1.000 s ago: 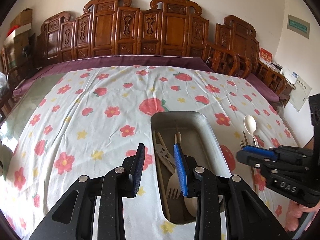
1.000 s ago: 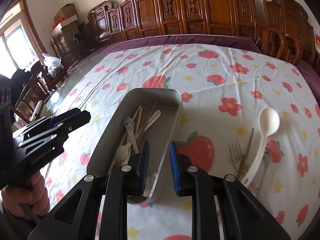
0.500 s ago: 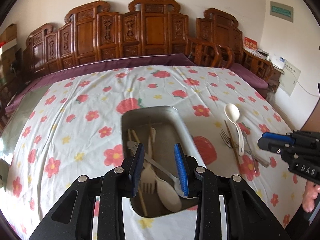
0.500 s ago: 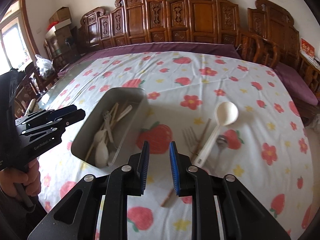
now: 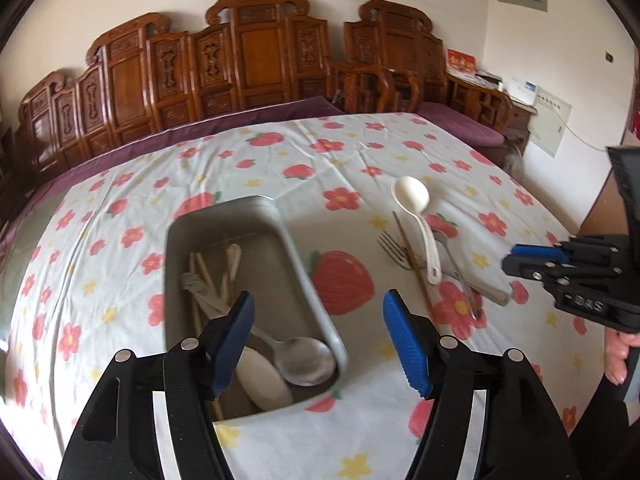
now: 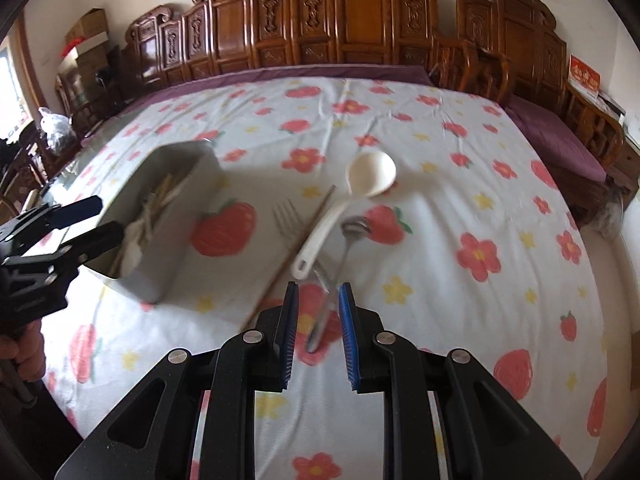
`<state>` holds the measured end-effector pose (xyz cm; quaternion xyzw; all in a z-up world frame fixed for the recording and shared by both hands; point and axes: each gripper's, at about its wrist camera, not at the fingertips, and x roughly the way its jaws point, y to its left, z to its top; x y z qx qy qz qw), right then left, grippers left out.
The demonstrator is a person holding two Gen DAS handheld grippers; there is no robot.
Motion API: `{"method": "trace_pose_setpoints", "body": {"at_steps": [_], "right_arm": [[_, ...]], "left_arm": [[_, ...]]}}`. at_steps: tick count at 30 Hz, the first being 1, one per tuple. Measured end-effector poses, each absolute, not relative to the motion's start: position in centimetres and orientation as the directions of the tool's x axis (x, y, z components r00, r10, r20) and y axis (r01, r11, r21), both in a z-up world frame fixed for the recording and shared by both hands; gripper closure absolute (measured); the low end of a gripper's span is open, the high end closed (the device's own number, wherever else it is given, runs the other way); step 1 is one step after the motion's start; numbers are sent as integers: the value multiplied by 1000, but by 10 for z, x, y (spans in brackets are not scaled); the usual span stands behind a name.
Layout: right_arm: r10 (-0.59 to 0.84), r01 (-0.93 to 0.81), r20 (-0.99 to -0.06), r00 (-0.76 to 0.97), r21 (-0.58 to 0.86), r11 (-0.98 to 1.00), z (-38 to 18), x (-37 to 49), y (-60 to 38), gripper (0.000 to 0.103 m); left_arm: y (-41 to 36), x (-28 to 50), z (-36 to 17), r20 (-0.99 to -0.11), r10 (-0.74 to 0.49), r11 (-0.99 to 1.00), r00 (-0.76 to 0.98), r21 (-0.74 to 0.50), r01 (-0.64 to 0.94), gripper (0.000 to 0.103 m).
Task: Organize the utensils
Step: 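Close the right tool on the white plastic ladle's handle and lift it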
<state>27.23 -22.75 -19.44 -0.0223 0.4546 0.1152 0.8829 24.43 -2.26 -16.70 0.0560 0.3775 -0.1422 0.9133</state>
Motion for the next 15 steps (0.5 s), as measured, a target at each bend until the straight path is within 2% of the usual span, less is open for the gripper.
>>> {"method": "trace_pose_setpoints", "body": {"at_steps": [15], "right_arm": [[201, -191, -846, 494, 120, 974, -230, 359, -214, 80]], "left_arm": [[-57, 239, -187, -726, -265, 928, 634, -14, 371, 39]]}}
